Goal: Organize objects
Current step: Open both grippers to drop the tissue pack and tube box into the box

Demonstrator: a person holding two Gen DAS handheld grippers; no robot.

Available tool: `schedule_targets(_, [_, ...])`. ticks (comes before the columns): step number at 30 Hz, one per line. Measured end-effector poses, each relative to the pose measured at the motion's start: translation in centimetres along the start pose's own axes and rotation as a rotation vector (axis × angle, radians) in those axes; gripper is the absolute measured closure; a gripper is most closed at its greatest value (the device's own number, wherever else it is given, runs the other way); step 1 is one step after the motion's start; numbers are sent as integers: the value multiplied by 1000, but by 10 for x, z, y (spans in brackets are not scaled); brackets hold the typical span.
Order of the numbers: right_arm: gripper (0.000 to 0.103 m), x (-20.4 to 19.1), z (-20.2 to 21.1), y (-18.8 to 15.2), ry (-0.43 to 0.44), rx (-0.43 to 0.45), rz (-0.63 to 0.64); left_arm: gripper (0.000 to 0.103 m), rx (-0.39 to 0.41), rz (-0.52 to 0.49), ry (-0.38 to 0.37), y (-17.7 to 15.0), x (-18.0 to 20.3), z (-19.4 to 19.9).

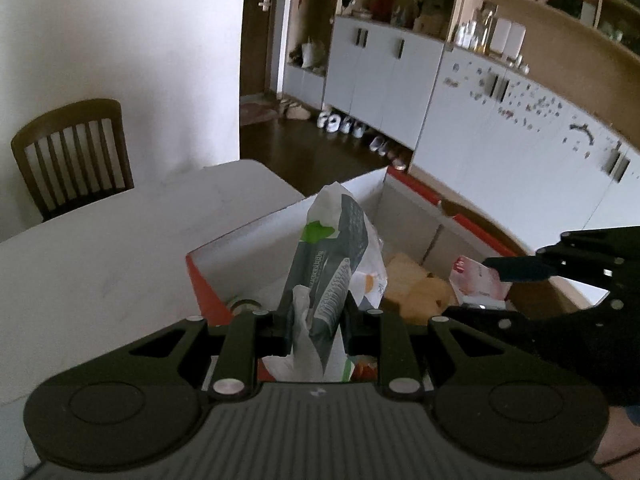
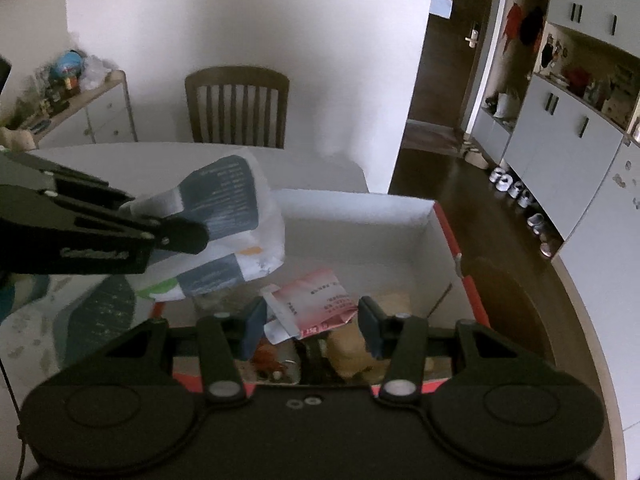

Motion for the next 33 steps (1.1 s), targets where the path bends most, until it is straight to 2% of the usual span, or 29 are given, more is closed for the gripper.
schedule_targets(14, [53,35,-55,-15,-34,-96,-46,82,-115,-73,68,5,17,-67])
schedule_targets(23, [53,44,-74,-23,-28,-138,-55,81,-175,-101,77,7,23,-85])
schedule_targets(26, [52,42,-76,-23,-19,-141,-48,73,-189,-107,72,7,24,-87])
schedule_targets(27, [51,44,-76,-22,-19,-139,-47,65,-191,-107,72,6,24,-87])
schedule_targets(28, [49,44,-76,-22,-20,-138,-46,47,-193,-106,64,6,24,-86])
schedule_targets(30, [43,45,-77,-23,-24,-141,-43,29,-179,-99,56,5,22,-83])
schedule_targets(31, [39,45,-76,-24,-24,-141,-43,25,-172,-98,54,5,21,-81])
schedule_targets(33, [39,46,-74,-26,-15,-138,-49,25,-168,-96,47,2,21,-77])
Point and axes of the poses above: each gripper's, at about its wrist camera, not at the fingertips, and z roughly against the way its jaws point, x to its right, y to its top, the point moved 7 cm from there along -z, roughly the way its jaws point, and after that the axes turned 10 degrees about -x, right-handed, at the moved point
